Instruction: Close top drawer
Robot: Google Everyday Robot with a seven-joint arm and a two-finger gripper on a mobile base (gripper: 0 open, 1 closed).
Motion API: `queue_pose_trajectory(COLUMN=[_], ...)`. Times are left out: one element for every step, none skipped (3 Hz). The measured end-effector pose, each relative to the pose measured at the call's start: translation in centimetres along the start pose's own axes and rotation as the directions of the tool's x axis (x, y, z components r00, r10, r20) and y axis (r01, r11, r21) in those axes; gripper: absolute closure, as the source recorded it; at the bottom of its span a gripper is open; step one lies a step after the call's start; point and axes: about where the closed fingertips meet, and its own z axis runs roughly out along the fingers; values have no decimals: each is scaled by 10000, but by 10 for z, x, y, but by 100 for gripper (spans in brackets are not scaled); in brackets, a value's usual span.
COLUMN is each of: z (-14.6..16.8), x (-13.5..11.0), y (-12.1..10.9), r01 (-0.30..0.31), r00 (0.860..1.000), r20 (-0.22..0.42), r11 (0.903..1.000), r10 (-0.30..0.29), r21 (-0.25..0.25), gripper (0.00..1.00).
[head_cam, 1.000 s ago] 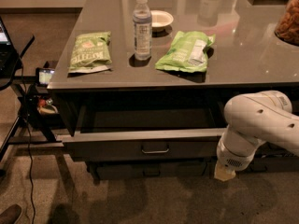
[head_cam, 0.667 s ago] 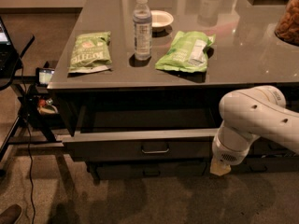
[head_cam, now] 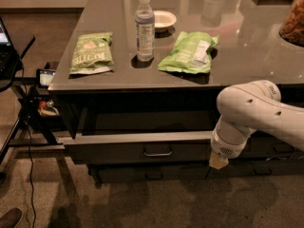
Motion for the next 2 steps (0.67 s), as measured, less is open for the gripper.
queue_pose_trajectory(z=[4, 8], x=[-2, -2], y=[-6, -12], r01=[-111, -202], r00=[9999, 9997], r20=[-53, -99], r11=[9999, 9998], r10=[111, 203], r21=[22, 94], gripper=[100, 100])
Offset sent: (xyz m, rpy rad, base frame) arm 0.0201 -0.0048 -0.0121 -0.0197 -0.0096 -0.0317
